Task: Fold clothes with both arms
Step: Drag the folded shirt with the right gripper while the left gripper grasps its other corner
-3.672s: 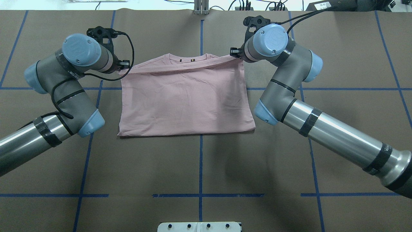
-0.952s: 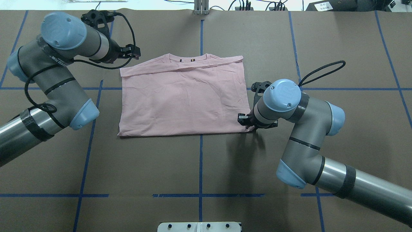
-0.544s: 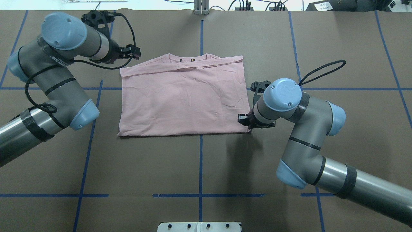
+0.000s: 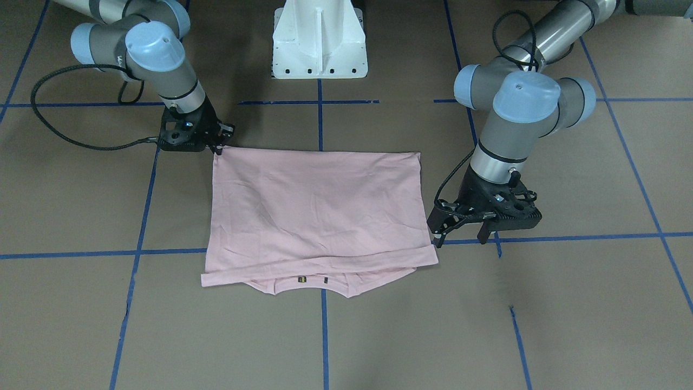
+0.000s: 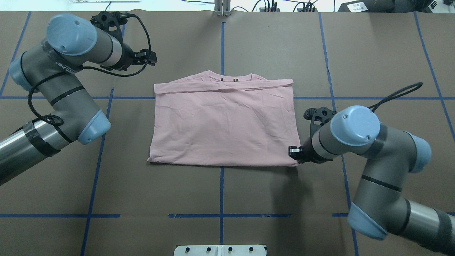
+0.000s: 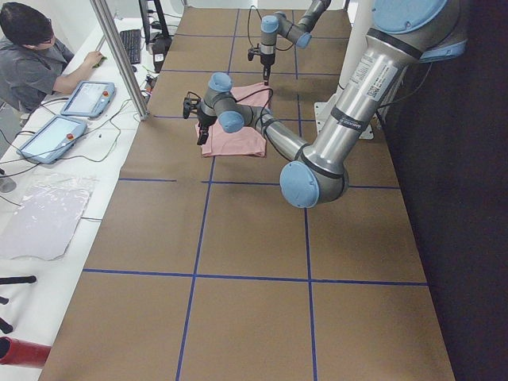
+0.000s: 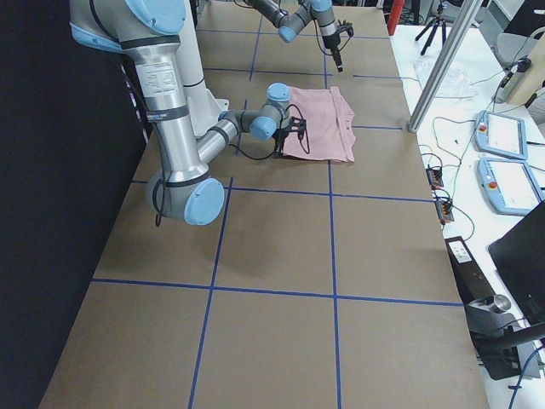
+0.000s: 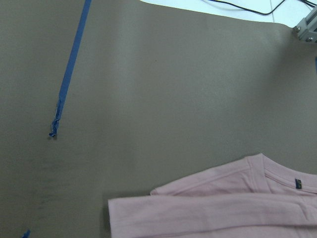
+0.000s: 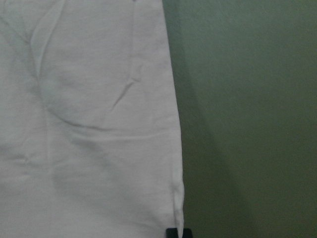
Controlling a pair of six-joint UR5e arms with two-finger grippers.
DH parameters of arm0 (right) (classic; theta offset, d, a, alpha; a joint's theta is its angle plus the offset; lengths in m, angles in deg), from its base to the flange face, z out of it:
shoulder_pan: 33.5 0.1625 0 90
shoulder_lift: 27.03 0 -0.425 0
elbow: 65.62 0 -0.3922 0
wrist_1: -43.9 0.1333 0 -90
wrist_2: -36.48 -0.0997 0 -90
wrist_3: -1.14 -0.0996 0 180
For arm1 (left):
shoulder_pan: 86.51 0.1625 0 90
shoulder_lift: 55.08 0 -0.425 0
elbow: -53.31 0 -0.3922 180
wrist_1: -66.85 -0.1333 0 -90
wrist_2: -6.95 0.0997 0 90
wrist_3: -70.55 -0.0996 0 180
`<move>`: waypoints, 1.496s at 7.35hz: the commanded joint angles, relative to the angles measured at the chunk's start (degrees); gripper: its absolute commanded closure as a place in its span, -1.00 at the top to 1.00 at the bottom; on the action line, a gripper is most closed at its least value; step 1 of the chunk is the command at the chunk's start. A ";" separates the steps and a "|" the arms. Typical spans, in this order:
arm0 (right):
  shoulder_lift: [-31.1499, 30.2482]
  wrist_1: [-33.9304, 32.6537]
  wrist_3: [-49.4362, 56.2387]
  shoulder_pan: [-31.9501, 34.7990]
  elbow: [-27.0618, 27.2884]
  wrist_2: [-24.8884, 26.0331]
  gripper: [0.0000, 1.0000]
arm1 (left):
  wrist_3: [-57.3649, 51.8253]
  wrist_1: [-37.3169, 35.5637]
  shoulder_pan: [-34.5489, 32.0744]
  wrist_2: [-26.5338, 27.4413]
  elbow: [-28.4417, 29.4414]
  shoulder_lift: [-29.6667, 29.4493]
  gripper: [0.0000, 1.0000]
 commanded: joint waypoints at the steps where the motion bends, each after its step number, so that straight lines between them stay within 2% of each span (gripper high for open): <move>1: -11.74 0.00 -1.12 -7.56 9.17 -0.69 -1.00 | 2.16 0.00 0.83 0.09 -0.76 -0.02 1.00; 2: -14.57 0.00 -3.22 -11.16 11.64 -2.09 -1.00 | 2.34 0.00 1.36 0.09 -1.37 0.07 1.00; 3: -14.86 0.09 -6.81 -15.03 12.19 -2.37 -1.00 | 2.26 0.00 1.45 0.09 -1.38 0.07 1.00; 4: -14.78 0.44 -9.19 -16.89 12.37 -1.67 0.98 | 2.25 0.00 1.54 0.00 -1.38 0.07 1.00; 6: -14.16 0.53 -9.65 -14.91 14.38 -1.58 1.00 | 2.43 -0.09 2.94 -0.44 -2.34 0.07 1.00; 7: -12.94 0.70 -9.57 -10.63 15.26 -1.66 1.00 | 5.04 -3.13 4.69 -0.53 -6.00 1.72 1.00; 9: -8.90 0.71 -9.48 -1.58 15.01 -1.93 1.00 | 20.53 -11.12 14.58 0.26 -16.36 5.33 0.99; 11: -6.36 0.71 -8.69 3.37 13.52 -1.58 1.00 | 32.88 -13.01 24.08 3.67 -18.08 5.43 0.95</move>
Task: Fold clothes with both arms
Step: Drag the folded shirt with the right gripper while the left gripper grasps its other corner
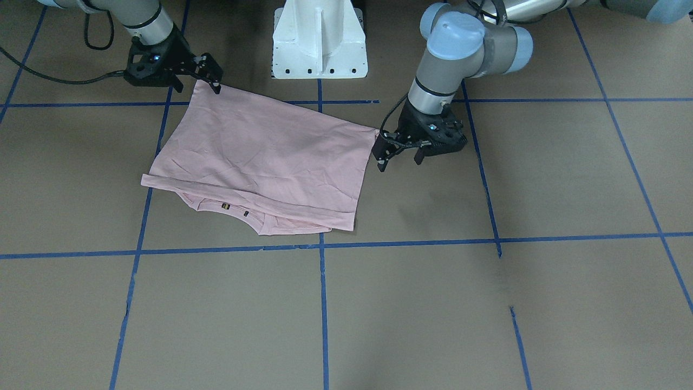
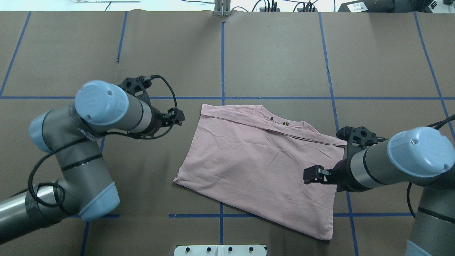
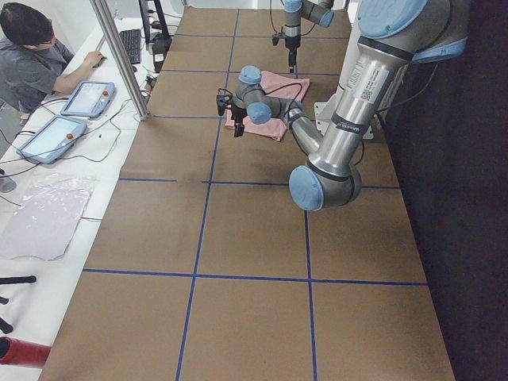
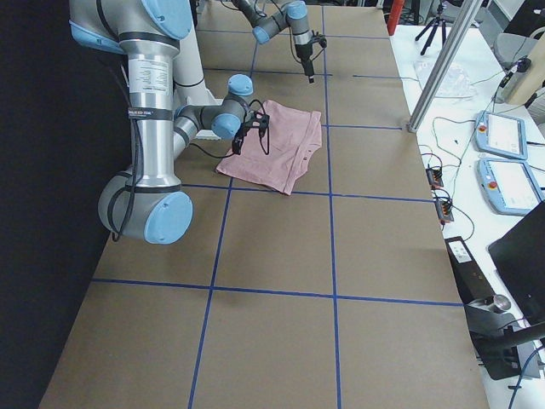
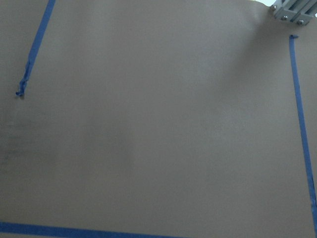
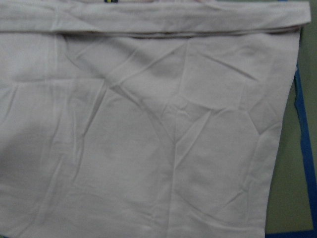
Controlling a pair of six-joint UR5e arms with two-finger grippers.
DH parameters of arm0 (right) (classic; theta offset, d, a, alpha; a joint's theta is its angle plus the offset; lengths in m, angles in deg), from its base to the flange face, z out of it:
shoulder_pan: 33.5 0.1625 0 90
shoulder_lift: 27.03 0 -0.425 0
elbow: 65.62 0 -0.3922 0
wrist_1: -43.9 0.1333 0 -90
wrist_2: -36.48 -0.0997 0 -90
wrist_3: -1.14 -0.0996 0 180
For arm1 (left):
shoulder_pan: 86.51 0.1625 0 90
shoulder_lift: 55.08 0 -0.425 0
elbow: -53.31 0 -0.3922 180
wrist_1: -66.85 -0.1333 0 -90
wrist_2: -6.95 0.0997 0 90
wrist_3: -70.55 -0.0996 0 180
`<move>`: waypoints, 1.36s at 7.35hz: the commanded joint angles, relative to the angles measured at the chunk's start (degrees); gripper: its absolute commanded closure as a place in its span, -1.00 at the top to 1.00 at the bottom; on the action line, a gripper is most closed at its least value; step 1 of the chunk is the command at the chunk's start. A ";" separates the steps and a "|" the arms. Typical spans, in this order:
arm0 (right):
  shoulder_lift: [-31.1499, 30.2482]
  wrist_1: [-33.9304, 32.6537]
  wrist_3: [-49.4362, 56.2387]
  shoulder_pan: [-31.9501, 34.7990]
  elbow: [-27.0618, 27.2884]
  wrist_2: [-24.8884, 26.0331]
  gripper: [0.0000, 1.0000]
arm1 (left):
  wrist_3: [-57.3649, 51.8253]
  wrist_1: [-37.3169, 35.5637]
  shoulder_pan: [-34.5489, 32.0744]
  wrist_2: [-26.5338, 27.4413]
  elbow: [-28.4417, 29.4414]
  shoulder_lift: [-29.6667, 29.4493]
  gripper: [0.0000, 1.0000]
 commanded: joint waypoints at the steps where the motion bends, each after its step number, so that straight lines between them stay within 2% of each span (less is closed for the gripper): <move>1: 4.65 0.00 0.36 3.66 -2.15 0.70 1.00 | 9.73 -1.36 9.17 2.57 0.01 -0.17 0.93; 6: 4.77 0.00 0.27 4.54 -1.81 0.97 1.00 | 10.98 -3.02 9.73 4.33 1.69 -0.08 0.75; 9: 4.77 0.00 0.09 4.63 -1.81 0.89 1.00 | 10.98 -3.29 9.90 4.77 1.69 0.09 0.45; 10: 4.85 0.00 0.00 4.63 -1.81 0.97 1.00 | 10.81 -3.29 10.08 4.77 1.69 0.27 0.29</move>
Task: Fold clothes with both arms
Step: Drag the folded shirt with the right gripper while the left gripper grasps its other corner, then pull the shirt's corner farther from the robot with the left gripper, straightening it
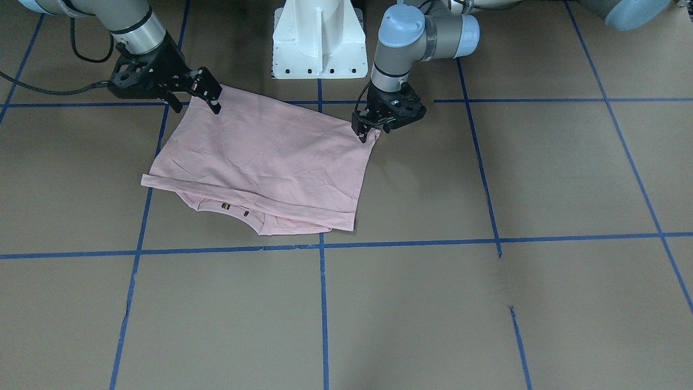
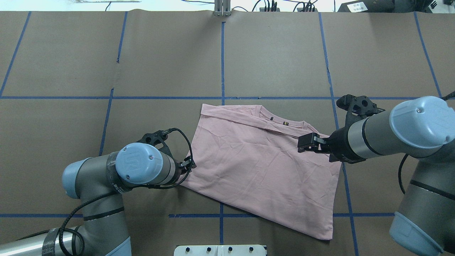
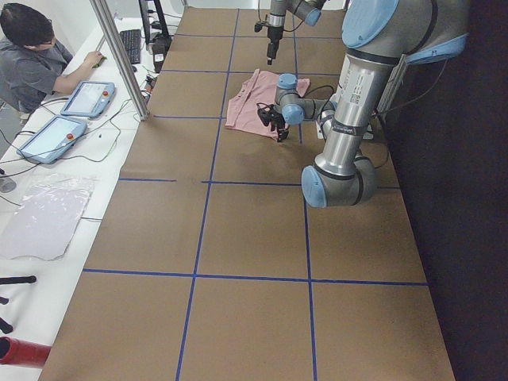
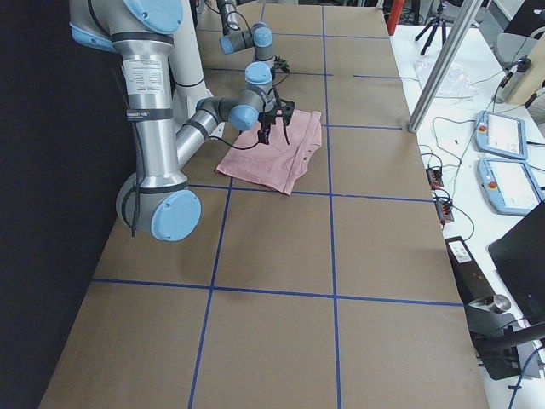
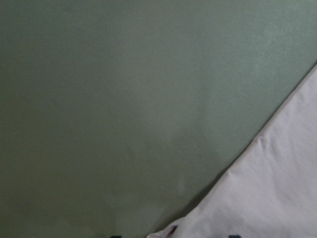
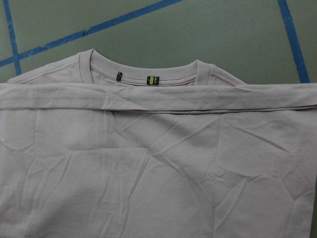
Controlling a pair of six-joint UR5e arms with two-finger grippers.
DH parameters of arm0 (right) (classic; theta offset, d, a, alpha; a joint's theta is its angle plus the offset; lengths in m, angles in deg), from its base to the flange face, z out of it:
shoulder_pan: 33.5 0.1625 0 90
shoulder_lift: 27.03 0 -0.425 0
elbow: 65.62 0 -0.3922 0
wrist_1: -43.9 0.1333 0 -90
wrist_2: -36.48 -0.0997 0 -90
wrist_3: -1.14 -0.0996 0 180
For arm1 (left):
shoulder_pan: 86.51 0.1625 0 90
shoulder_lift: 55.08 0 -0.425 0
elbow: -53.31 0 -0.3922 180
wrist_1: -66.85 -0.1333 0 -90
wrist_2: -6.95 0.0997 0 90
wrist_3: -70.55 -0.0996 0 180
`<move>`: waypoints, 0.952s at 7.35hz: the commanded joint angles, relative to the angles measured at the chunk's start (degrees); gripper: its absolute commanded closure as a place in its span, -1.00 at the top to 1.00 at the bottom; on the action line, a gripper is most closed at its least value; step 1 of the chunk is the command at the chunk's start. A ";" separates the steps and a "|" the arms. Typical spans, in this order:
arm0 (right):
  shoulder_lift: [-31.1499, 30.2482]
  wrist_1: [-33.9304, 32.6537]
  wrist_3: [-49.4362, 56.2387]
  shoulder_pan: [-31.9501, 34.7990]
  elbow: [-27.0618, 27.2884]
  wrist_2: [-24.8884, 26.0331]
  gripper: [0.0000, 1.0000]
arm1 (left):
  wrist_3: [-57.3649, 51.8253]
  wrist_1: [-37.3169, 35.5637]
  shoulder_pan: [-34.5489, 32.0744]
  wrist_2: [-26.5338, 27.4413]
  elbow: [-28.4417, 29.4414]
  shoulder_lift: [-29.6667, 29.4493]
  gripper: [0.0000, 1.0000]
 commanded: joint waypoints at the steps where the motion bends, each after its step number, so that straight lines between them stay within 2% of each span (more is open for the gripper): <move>1: 0.04 0.00 -0.11 0.04 0.00 0.03 1.00 | -0.14 -0.02 0.25 0.03 0.09 0.30 0.10; 2: 0.04 0.00 -0.28 0.04 0.00 0.03 1.00 | -0.14 -0.02 0.25 0.03 0.00 0.39 -0.07; 4: -0.05 0.00 -0.46 0.04 0.00 0.03 1.00 | -0.14 -0.02 0.25 0.21 -0.17 0.21 -0.20; 5: -0.14 0.00 -0.46 0.30 0.09 -0.05 1.00 | -0.14 -0.11 0.33 0.29 -0.17 0.30 -0.68; 6: -0.31 0.00 -0.46 0.73 0.18 -0.31 1.00 | -0.14 -0.11 0.33 0.38 -0.17 0.47 -1.00; 7: -0.23 0.00 -0.46 0.65 0.09 -0.32 1.00 | -0.75 -0.11 0.25 0.29 -0.17 0.39 -1.00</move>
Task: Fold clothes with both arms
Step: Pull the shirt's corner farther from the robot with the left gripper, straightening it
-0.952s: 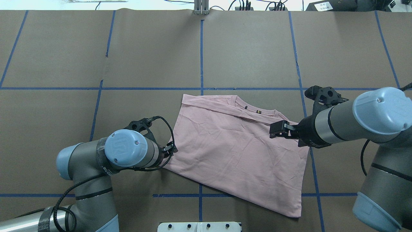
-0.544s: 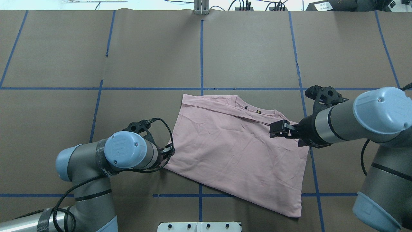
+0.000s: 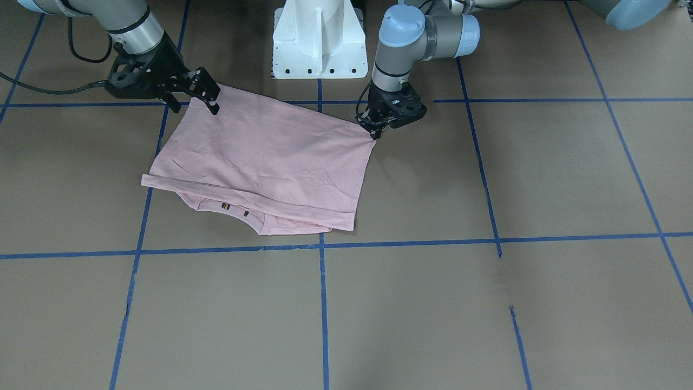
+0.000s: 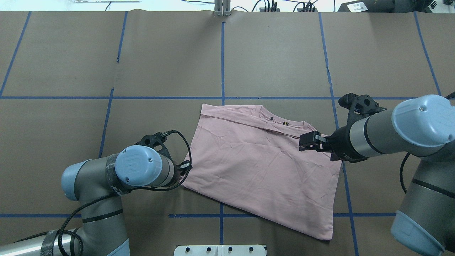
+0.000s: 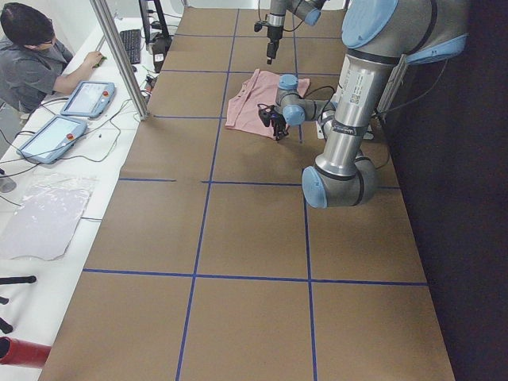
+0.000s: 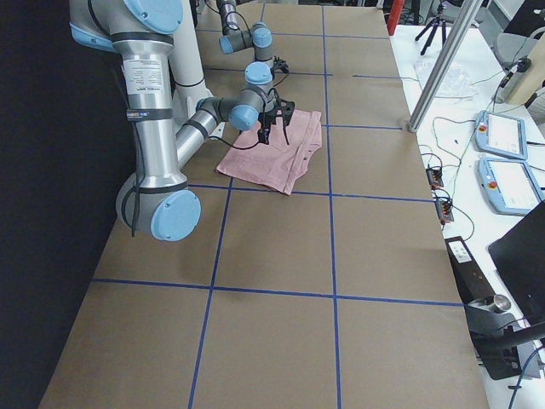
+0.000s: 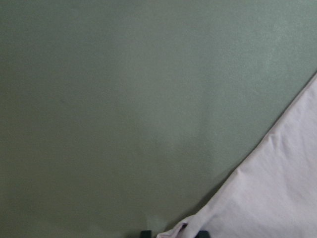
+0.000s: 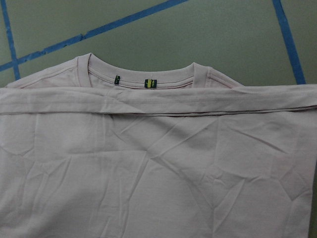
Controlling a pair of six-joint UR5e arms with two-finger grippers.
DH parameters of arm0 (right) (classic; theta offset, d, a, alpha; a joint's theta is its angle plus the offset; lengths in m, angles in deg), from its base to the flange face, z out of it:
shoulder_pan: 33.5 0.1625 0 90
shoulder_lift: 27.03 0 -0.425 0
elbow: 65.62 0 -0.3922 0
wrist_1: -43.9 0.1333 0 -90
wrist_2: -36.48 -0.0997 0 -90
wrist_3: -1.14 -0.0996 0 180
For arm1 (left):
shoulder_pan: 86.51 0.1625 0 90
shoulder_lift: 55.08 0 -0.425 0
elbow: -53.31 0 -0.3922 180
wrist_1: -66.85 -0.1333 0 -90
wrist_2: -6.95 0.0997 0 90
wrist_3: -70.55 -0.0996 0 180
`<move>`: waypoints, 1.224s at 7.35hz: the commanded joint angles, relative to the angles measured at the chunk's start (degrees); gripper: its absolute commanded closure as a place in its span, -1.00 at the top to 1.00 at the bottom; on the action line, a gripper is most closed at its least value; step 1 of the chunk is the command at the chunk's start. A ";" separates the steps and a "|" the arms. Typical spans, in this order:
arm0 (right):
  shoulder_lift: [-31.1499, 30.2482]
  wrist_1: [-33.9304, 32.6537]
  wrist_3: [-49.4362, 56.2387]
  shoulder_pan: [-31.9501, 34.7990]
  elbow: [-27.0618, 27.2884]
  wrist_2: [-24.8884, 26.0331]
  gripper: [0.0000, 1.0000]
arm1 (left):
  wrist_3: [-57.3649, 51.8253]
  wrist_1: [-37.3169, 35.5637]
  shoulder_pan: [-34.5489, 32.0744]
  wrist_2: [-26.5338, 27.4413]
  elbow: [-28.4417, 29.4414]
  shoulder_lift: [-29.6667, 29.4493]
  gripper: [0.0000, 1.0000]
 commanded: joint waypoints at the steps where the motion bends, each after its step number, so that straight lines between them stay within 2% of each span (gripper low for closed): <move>1: 0.07 0.00 -0.01 0.12 -0.02 -0.02 1.00 | -0.65 -0.27 -0.15 -0.02 -0.53 0.01 -1.00; 3: 0.07 0.00 -0.01 0.21 -0.11 0.07 1.00 | -4.93 -5.00 -2.59 -0.11 -1.58 -1.03 -1.00; 5: 0.07 0.00 -0.01 0.21 0.07 0.16 1.00 | -8.45 -4.94 -7.42 0.16 -0.63 -1.56 -1.00; 7: 0.16 0.00 -0.09 0.21 0.33 0.16 1.00 | -13.13 -2.84 -11.90 4.26 5.84 -3.92 -1.00; 9: 0.07 -0.09 -0.10 0.21 0.16 0.24 1.00 | -17.59 4.78 -17.09 5.77 16.82 -8.94 -1.00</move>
